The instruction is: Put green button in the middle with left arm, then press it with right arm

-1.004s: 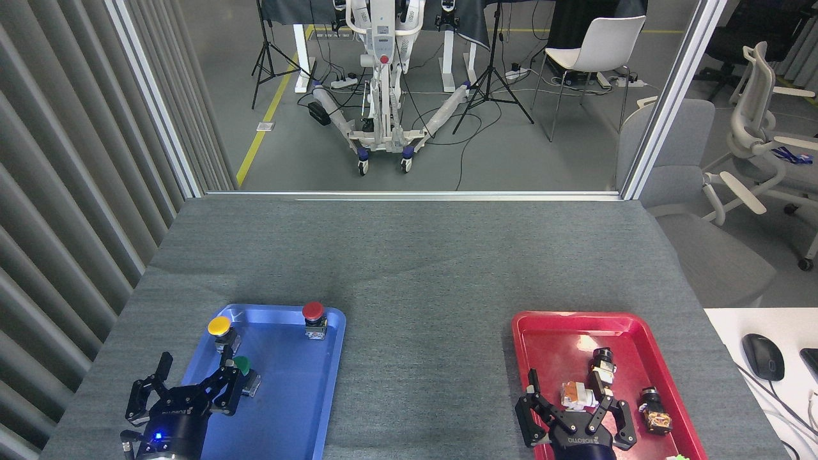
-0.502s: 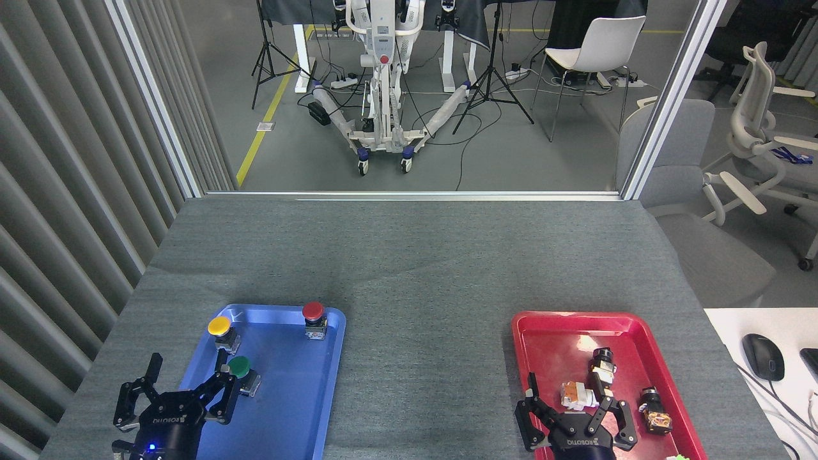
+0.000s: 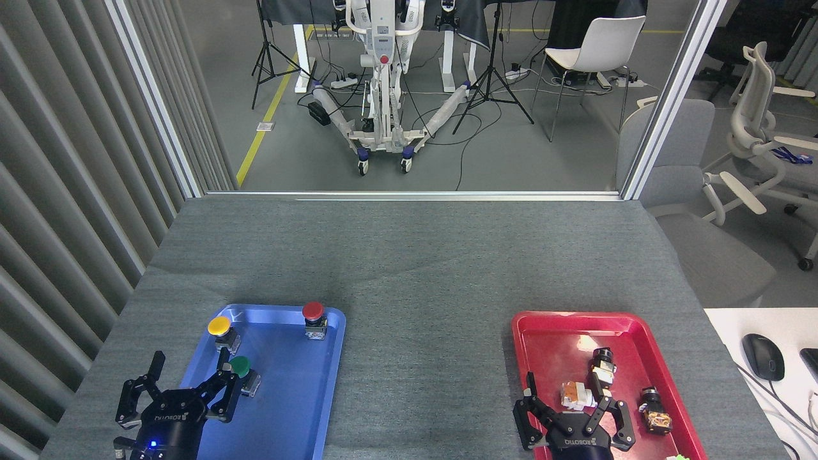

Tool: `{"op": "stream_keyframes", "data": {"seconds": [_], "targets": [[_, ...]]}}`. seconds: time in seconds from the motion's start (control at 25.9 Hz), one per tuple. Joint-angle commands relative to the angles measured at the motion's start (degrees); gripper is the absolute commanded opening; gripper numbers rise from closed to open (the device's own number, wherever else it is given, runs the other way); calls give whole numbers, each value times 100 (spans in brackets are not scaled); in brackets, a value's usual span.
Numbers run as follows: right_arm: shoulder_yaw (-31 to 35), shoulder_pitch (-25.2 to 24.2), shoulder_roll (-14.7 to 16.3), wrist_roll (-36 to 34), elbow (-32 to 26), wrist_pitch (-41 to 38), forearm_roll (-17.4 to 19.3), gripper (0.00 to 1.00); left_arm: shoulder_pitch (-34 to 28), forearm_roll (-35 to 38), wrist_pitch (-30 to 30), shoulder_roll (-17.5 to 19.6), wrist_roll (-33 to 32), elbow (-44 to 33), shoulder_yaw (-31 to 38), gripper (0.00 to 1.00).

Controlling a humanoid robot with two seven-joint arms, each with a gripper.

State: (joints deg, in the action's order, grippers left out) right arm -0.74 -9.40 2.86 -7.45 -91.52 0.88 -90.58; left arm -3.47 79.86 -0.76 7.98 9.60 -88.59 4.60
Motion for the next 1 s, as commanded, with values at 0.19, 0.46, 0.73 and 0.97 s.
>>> {"op": "stream_keyframes", "data": {"seconds": [0.19, 0.46, 0.73, 0.97], "targets": [[-5, 9, -58, -2, 3, -1, -83, 100, -66, 29, -600, -16, 314, 17, -21, 99], [-5, -27, -49, -19, -23, 17, -162, 100, -13, 56, 50, -7, 296, 316, -38, 99], [12, 9, -58, -28, -111, -45, -171, 100, -4, 64, 270, 11, 279, 316, -56, 99], [65, 0, -66, -19, -111, -36, -206, 100, -4, 64, 419, -16, 288, 456, -65, 99]]}}
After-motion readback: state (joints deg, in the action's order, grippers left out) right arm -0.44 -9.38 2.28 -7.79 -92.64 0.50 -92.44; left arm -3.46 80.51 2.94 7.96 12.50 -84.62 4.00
